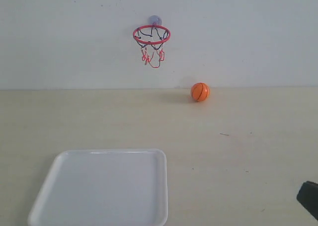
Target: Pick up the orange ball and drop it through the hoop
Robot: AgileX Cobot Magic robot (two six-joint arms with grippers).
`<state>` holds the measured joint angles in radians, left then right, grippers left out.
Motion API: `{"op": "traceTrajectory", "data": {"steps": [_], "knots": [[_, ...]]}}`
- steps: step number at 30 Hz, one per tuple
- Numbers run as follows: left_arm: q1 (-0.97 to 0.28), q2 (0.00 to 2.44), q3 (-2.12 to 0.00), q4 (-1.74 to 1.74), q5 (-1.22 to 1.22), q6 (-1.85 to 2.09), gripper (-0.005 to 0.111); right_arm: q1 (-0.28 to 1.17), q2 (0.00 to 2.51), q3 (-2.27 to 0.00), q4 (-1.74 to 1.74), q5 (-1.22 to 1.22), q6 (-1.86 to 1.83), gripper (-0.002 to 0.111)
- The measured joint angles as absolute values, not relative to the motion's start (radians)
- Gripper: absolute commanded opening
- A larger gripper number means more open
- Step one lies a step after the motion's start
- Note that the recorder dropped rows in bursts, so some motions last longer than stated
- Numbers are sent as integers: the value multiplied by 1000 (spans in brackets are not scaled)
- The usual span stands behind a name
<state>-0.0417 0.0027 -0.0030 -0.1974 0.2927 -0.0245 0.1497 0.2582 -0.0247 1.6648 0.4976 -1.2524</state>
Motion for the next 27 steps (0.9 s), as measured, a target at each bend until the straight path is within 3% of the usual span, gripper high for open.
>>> {"op": "traceTrajectory", "data": {"steps": [10,27], "knots": [[-42,3,-3,-197,293,-24,4,150,136,-4,1735,388,-993,0],[-42,3,-3,-197,293,-24,4,150,129,-4,1740,201,-966,0]]}}
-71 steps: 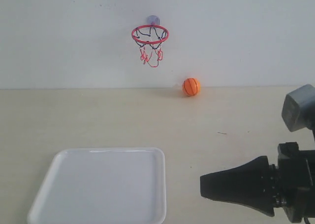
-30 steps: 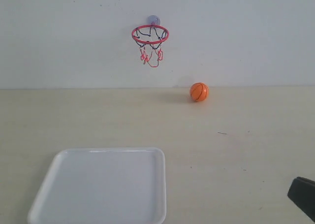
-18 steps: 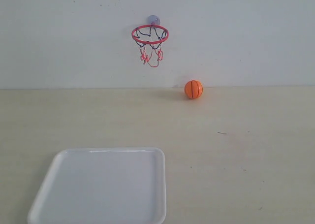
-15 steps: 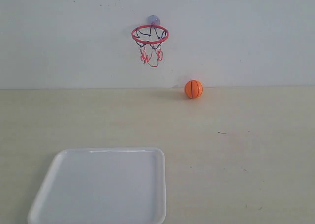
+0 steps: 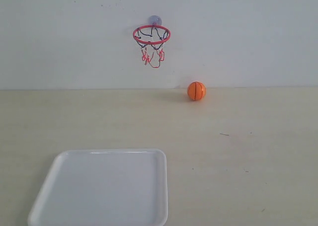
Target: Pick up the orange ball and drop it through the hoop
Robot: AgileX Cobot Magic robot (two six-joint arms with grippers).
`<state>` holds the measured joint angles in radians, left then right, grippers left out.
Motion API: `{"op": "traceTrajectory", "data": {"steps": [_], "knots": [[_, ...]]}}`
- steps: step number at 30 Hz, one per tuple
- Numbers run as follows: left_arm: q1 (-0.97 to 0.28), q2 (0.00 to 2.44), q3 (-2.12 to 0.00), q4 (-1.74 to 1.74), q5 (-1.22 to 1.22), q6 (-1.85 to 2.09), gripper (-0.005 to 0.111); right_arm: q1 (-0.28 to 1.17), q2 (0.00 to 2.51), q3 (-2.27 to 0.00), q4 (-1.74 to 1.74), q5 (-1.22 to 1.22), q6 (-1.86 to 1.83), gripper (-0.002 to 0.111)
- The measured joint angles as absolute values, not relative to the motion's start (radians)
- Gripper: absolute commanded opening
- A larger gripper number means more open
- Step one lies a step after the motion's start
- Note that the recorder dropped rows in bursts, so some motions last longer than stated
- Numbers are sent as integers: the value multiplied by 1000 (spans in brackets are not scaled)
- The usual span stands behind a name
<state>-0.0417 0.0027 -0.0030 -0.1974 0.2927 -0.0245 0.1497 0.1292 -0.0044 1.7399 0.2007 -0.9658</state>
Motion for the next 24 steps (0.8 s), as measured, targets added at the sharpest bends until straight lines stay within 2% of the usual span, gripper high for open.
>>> {"op": "traceTrajectory", "data": {"steps": [5,16,21,24], "knots": [[-42,3,-3,-197,293,-24,4,150,102,-3,1509,107,-874,0],[-42,3,-3,-197,293,-24,4,150,44,1,854,107,-477,0],[-42,3,-3,-197,293,-24,4,150,6,1,263,259,-14,0],[-42,3,-3,-197,293,-24,4,150,5,1,50,371,179,0]]}}
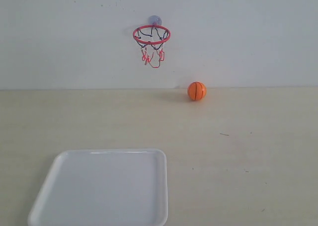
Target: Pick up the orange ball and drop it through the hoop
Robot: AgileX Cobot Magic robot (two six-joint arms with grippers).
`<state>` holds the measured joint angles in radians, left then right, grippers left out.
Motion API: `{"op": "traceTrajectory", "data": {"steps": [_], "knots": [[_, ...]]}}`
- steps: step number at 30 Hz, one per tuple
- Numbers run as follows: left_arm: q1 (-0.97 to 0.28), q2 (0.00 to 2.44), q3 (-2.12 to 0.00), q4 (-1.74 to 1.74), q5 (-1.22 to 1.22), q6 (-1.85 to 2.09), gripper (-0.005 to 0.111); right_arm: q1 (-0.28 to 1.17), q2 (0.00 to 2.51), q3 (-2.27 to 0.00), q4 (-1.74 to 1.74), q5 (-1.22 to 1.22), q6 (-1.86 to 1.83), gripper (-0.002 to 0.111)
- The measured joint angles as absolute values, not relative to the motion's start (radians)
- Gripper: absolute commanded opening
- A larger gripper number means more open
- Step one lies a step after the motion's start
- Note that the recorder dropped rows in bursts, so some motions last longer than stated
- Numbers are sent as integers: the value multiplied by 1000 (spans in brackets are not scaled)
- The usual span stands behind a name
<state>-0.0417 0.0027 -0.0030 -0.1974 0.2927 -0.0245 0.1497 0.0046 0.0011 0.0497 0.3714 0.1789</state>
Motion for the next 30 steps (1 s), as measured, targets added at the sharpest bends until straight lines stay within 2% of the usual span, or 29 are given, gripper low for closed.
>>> {"op": "traceTrajectory", "data": {"steps": [30], "knots": [[-42,3,-3,-197,293,-24,4,150,5,1,-25,429,272,0]]}}
